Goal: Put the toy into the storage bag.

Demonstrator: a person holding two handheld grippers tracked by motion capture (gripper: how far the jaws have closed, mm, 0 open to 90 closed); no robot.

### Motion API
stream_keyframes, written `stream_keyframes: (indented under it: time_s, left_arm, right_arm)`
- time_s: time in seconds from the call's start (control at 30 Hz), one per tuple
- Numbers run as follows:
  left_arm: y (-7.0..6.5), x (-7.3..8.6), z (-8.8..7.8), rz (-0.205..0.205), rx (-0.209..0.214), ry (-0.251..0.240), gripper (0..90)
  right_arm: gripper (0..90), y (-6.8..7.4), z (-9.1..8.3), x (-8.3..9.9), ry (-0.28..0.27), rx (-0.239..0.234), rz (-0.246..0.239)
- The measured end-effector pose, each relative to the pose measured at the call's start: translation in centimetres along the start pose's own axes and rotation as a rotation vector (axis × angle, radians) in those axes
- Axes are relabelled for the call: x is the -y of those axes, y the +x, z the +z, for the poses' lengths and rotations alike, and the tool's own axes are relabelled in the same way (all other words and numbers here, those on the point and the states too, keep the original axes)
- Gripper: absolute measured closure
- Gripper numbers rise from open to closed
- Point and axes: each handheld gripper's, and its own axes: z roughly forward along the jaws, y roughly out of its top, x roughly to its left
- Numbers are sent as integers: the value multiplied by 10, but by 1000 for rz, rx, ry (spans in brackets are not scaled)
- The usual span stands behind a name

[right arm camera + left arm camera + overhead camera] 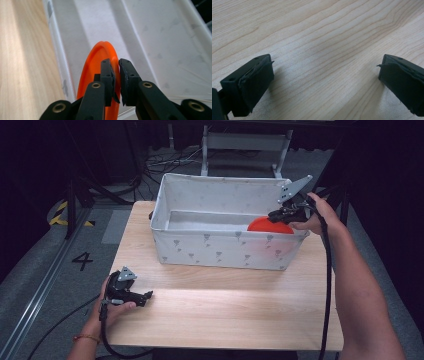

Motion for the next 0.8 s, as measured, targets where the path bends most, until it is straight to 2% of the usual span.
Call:
stream_keyframes:
  time_s: [0.03,0.27,0.47,0.6,0.63,0.73,0.8]
  left_arm:
    - [0,0,0,1,0,0,2]
    - [0,0,0,1,1,0,2]
    - [0,0,0,3,0,-1,2]
    - [0,0,0,1,1,0,2]
    - [0,0,0,3,1,-1,2]
    - [0,0,0,3,0,-1,2]
    - [0,0,0,1,2,0,2]
  right_arm:
    - [820,-1,4,1,31,-16,-11]
    - [817,0,12,0,92,-59,-19]
    - [825,4,27,-5,231,-119,-37]
    - [849,5,26,-5,203,-135,-35]
    - [830,4,24,-5,191,-116,-28]
    - [822,4,22,-4,191,-119,-19]
    - [796,4,20,-3,170,-108,-15]
